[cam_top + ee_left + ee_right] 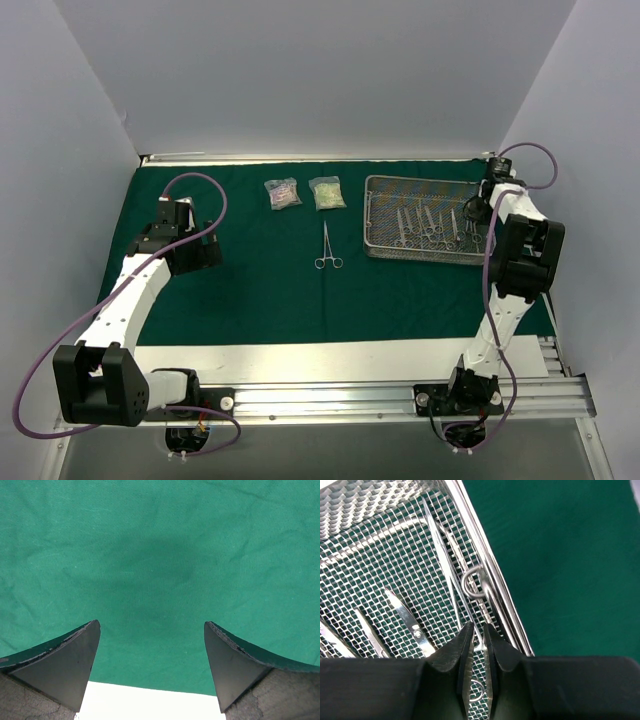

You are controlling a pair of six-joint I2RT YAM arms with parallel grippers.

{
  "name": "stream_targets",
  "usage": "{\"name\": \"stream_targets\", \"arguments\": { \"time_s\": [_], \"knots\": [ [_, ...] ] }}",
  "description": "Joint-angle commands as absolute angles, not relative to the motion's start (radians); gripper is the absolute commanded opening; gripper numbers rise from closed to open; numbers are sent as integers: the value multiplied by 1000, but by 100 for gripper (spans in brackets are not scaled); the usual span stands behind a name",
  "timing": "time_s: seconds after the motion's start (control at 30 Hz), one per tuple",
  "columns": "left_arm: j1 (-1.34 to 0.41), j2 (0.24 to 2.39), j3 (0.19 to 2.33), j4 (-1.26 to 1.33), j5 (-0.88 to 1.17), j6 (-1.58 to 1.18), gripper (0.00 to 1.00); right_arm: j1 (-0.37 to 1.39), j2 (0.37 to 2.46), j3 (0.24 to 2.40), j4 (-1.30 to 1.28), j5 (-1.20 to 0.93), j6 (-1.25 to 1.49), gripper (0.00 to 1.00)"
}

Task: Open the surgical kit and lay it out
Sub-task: Adjust the medical item in the container.

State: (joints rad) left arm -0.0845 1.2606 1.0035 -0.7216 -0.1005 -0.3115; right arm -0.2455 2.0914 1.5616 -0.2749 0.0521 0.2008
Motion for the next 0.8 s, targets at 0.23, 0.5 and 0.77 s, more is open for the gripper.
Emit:
{"name": "stream_targets", "arguments": {
  "time_s": [0.23,0.5,0.77],
  "knots": [
    [-91,1266,1017,-696,-107,-319,94,-264,2164,1651,-333,23,110,11],
    [-89,1273,1017,-695,-107,-316,94,-264,2197,1640,-351,18,103,13],
    [-91,1275,1017,-695,-106,-314,94,-227,2191,1628,-365,-54,130,12]
  ]
}}
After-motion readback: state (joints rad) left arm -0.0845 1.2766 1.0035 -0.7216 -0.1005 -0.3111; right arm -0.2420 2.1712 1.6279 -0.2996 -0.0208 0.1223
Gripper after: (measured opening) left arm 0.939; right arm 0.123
